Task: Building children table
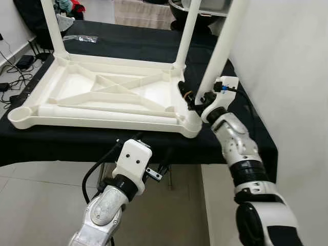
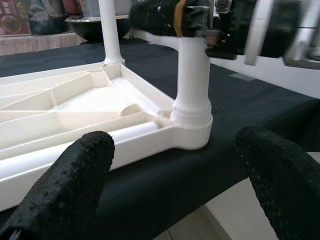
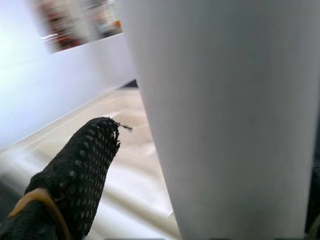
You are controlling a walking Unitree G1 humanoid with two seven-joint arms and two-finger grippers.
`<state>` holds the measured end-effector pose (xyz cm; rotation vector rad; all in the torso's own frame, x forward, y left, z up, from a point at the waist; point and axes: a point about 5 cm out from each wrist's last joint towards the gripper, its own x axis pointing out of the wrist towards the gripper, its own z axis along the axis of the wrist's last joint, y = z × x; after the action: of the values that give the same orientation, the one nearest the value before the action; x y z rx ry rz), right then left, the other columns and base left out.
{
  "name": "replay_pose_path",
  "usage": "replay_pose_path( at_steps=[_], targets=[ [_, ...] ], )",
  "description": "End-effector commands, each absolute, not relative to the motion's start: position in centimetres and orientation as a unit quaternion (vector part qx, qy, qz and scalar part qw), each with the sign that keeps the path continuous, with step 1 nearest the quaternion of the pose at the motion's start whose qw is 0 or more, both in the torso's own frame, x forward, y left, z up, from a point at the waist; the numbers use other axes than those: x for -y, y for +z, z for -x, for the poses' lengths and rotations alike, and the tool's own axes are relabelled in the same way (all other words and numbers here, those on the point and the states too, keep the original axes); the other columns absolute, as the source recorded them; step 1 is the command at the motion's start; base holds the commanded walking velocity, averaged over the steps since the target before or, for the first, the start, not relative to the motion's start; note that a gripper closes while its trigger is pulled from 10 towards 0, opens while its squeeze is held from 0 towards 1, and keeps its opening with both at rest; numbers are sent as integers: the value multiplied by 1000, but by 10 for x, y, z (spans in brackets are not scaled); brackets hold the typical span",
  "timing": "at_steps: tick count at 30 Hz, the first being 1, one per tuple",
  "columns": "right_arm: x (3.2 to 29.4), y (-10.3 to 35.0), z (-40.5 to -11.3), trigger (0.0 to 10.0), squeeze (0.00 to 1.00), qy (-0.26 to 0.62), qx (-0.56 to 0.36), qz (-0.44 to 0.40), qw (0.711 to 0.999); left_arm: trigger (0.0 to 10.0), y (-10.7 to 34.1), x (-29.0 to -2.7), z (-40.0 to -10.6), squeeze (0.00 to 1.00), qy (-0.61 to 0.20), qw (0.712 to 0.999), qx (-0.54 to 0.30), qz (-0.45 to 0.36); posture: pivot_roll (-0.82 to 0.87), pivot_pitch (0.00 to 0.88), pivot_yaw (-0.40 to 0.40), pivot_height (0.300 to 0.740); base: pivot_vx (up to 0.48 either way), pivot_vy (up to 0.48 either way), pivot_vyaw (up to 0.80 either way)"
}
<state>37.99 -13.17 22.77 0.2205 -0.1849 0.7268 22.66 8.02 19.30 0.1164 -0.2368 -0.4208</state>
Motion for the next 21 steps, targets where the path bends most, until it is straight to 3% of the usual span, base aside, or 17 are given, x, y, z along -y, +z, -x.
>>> replay_pose_path(
  at_steps=[1,3,4,5,7,9,10,14,16,19,21],
  targets=[
    [111,223,-367,10000,0,478,72,-94,870,10000,191,-78,-225,0,-210,970,113,-56,118,151,-138,740,0,0,0],
    [111,223,-367,10000,0,478,72,-94,870,10000,191,-78,-225,0,-210,970,113,-56,118,151,-138,740,0,0,0],
    [105,224,-362,10000,0,526,66,-82,844,10000,191,-78,-224,0,-210,970,113,-55,119,153,-140,740,0,0,0],
    [105,224,-362,10000,0,526,66,-82,844,10000,191,-78,-224,0,-210,970,113,-55,119,153,-140,740,0,0,0],
    [89,224,-355,10000,0,585,59,-60,807,10000,191,-78,-224,0,-210,970,112,-55,120,156,-143,740,0,0,0],
    [81,225,-357,10000,0,586,67,-45,806,10000,191,-78,-224,0,-209,970,112,-55,120,156,-143,740,0,0,0],
    [77,226,-362,0,0,567,71,-47,819,10000,191,-77,-224,0,-209,970,112,-55,123,155,-145,740,0,0,0],
    [72,228,-369,0,0,525,81,-50,846,10000,190,-78,-223,0,-208,970,112,-56,124,155,-145,740,0,0,0],
    [75,230,-380,0,0,446,83,-57,889,10000,190,-78,-223,0,-207,970,112,-57,123,156,-142,740,0,0,0],
    [80,232,-386,0,0,397,86,-59,912,10000,190,-78,-223,0,-207,970,112,-57,122,155,-143,740,0,0,0],
    [99,233,-399,0,0,274,75,-52,957,10000,190,-78,-224,0,-207,970,112,-56,117,153,-143,740,0,0,0]
  ],
)
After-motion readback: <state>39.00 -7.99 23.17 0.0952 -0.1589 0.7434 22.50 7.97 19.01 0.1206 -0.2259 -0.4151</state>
